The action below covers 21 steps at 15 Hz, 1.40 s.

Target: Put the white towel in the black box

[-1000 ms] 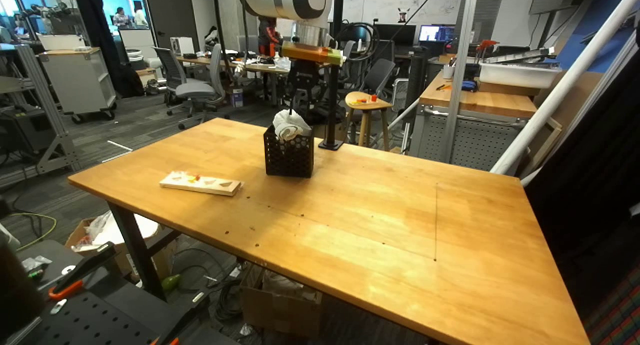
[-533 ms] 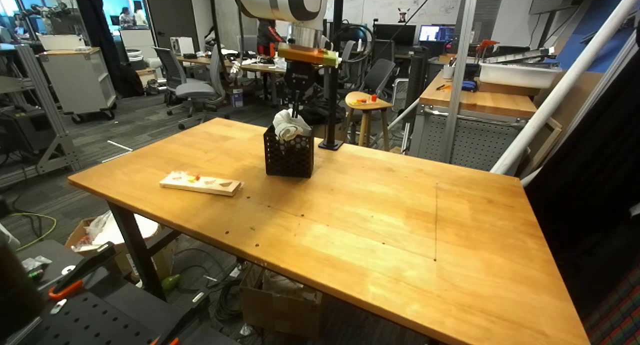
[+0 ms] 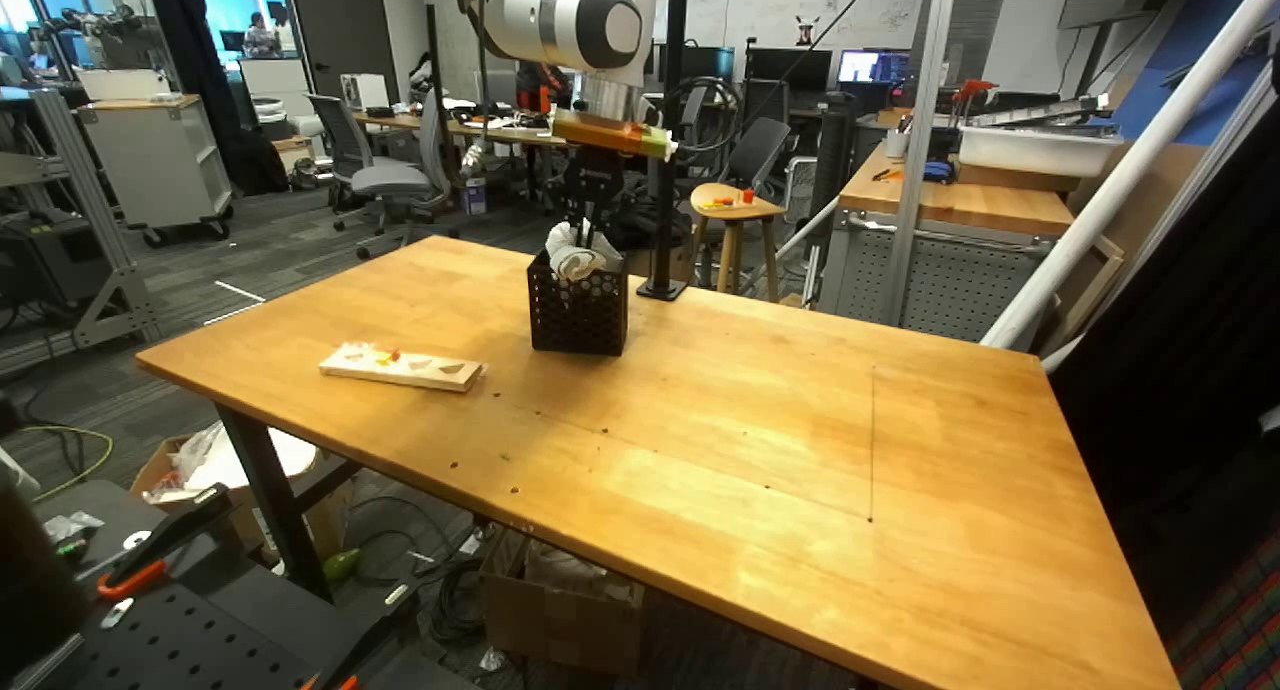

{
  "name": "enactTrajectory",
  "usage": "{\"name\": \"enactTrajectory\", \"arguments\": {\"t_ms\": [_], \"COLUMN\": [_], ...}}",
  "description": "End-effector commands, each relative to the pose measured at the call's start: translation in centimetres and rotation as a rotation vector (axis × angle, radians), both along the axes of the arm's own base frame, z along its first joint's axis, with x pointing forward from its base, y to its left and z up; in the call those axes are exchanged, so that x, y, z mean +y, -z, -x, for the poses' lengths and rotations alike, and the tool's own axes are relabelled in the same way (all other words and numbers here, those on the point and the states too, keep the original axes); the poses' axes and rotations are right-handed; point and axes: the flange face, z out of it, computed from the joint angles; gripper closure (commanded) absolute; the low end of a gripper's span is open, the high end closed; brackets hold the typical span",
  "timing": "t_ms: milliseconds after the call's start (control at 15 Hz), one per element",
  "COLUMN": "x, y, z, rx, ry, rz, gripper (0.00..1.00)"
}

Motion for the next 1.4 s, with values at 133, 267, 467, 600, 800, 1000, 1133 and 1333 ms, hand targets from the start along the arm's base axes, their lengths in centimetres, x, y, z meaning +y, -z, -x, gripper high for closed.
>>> {"name": "enactTrajectory", "arguments": {"t_ms": [133,267,467,600,800,1000,1133,1333], "x": [-0.6,-0.8,-1.2,-1.5,-1.5,-1.3,-1.5,-1.8], "y": [2.1,3.1,4.9,6.4,8.3,8.3,7.4,4.5], "z": [-0.3,-0.4,-0.2,0.0,0.3,0.2,0.0,-0.3], "rx": [0.003,0.019,0.054,0.088,0.138,0.163,0.151,0.095], "ry": [0.017,0.026,0.034,0.040,0.046,0.043,0.043,0.043], "rz": [-0.053,-0.074,-0.107,-0.131,-0.158,-0.162,-0.153,-0.123], "gripper": [0.88,0.88,0.88,0.88,0.88,0.88,0.88,0.88]}}
